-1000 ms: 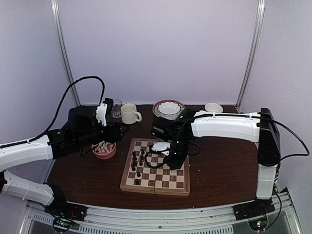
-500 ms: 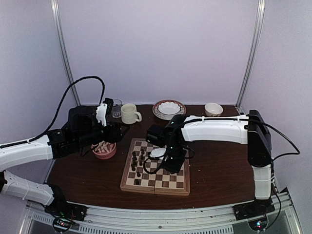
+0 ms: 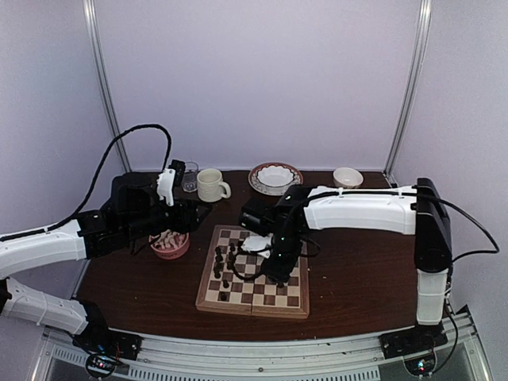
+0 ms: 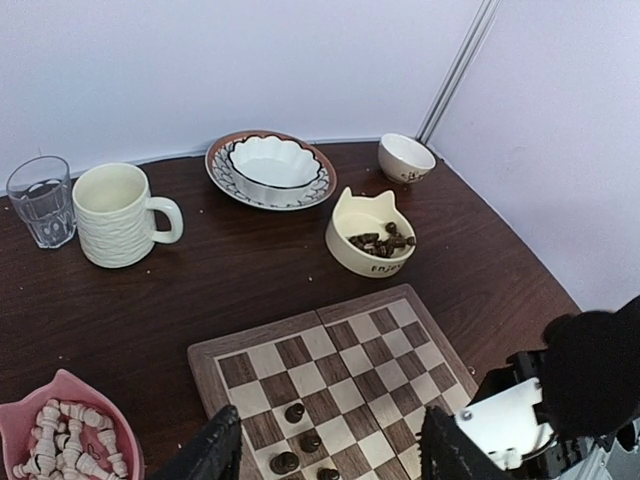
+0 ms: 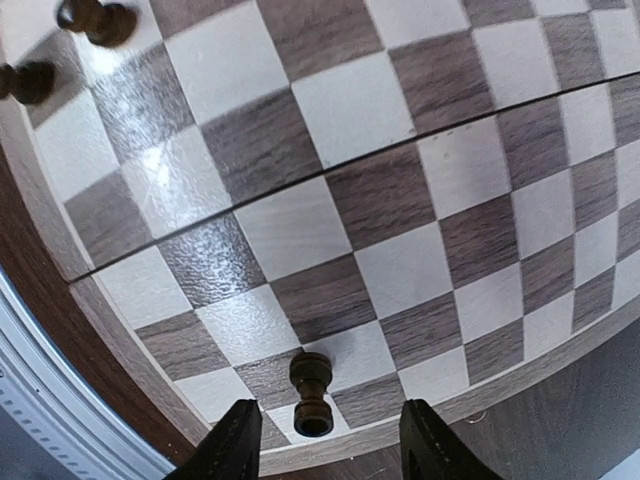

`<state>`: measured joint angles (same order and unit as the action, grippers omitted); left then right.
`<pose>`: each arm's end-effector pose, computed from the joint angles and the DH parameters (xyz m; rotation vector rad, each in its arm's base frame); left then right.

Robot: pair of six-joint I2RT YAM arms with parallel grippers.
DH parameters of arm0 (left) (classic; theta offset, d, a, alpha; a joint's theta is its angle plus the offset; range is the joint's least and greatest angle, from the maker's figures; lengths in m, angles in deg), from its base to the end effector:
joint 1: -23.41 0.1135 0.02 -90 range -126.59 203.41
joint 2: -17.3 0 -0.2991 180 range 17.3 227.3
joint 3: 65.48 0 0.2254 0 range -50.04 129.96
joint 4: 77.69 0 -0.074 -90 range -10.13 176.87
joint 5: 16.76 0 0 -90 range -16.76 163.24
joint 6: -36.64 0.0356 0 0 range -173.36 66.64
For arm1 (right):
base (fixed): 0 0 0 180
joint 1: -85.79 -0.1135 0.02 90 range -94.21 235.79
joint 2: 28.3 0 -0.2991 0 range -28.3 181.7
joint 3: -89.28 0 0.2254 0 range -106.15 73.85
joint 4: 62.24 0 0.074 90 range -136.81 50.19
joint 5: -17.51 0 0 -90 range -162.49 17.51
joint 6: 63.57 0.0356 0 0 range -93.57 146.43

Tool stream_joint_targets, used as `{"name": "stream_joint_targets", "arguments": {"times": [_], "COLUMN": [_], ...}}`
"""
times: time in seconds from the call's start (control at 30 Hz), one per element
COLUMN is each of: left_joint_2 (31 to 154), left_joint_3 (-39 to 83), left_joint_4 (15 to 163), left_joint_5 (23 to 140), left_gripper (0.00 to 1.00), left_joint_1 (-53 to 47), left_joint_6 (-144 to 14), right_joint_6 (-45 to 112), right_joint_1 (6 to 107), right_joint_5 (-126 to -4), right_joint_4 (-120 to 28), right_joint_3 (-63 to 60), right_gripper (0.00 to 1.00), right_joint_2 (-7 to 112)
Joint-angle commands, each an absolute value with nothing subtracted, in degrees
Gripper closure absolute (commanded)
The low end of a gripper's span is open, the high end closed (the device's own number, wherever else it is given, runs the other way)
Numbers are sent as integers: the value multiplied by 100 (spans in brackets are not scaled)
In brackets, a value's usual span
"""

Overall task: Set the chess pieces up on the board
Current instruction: Place the rook on the chessboard.

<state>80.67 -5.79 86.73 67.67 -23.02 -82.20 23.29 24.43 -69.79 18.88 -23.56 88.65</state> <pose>0.1501 -0.1528 0.3303 0.2358 1.9724 -0.7841 0.1852 0.3426 0.2548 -1.6510 2.6110 0.1262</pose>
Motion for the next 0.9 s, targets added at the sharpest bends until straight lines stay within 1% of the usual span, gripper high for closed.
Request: {"name": "stream_joint_targets", "arguments": {"times": [0.0,0.13,0.2,0.3,0.4,0.43,0.53,0.63,0.73,0.87], "left_joint_2": [8121,8221,8264,8368,8564,8640,8932,9275,9700,10474], "left_joint_3": [-535,-452,-423,-351,-268,-232,-38,316,936,1891], "left_joint_4": [8823,8776,8760,8734,8723,8722,8589,8230,7727,6857], "left_joint_5": [6875,7031,7118,7240,7323,7508,7569,7421,7130,6896], "left_gripper": [38,38,39,39,39,40,42,42,42,42], "left_joint_1": [-2255,-2254,-2255,-2262,-2270,-2284,-2431,-2808,-3278,-3911], "left_joint_6": [-8114,-8111,-8089,-8062,-8054,-8052,-7973,-7769,-7529,-7288], "right_joint_6": [2420,2724,2938,3179,3430,3526,3812,4135,4411,4693], "right_joint_1": [2462,2730,2885,3059,3302,3394,3691,3994,4238,4502], "right_joint_5": [-6970,-7091,-7411,-8103,-8441,-8536,-8776,-8913,-9032,-9215], "right_joint_4": [883,-718,-1517,-2587,-3508,-3814,-4239,-4418,-4650,-5059], "right_joint_3": [-1836,-600,65,952,1687,1882,2321,2642,3003,3490], "right_gripper": [48,44,43,43,42,41,41,41,41,36], "right_joint_2": [7395,6022,5564,5151,4939,4899,4825,4672,4363,3970]}}
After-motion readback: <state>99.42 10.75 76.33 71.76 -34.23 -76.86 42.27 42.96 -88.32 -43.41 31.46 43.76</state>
